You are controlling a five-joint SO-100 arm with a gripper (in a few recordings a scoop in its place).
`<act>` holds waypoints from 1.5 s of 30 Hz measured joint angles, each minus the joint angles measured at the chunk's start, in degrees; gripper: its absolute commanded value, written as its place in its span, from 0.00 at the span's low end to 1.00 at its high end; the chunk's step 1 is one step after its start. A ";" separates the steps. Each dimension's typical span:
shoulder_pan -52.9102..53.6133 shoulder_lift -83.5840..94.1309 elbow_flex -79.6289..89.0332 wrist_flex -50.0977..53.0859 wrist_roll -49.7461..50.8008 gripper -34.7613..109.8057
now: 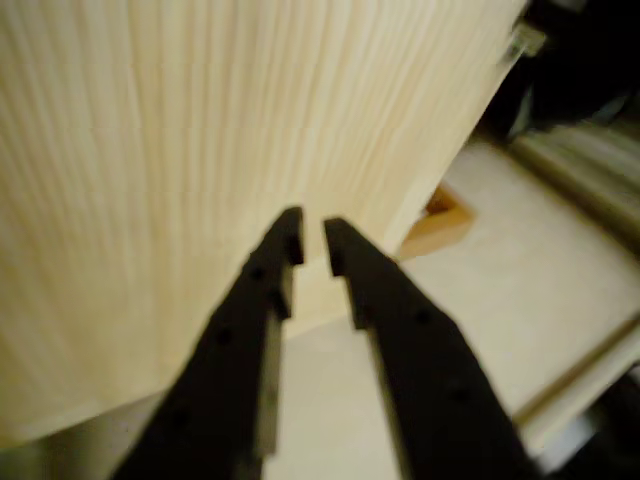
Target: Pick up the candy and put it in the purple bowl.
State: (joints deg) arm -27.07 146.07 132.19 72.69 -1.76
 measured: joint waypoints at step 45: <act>-9.67 -36.12 -24.87 3.34 -27.69 0.30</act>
State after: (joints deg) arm -36.74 109.95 107.31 76.03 -29.44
